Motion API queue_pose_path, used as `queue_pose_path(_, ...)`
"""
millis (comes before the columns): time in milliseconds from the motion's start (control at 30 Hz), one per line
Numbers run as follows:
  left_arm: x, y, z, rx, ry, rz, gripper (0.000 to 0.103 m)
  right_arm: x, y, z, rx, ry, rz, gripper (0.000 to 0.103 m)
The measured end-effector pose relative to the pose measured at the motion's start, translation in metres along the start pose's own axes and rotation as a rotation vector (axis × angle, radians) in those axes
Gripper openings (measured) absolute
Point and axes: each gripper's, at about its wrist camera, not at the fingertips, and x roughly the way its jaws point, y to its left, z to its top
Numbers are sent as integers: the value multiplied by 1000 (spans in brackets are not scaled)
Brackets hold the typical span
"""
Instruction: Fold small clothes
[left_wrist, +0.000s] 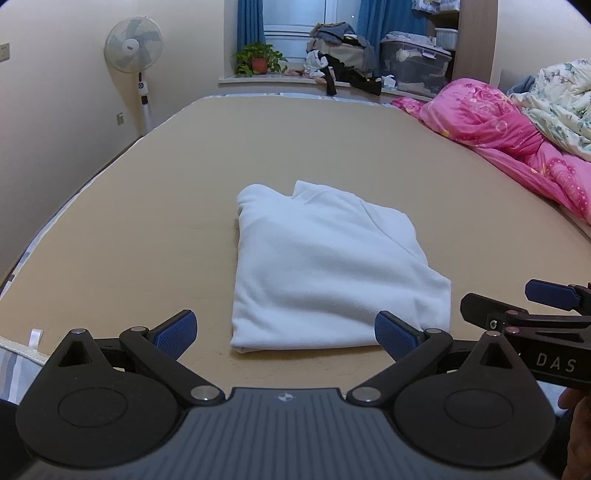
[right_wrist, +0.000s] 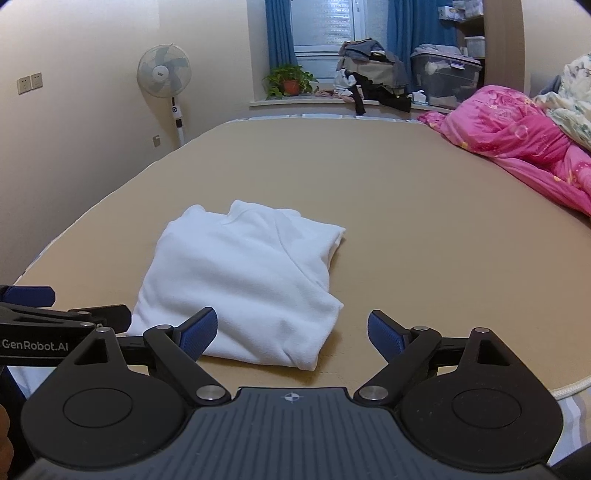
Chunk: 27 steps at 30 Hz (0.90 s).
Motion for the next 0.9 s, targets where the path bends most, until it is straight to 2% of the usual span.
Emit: queue_pose_path(900, 2, 0, -1, 1, -1, -7, 102, -3, 1, 1, -9, -8, 4, 90)
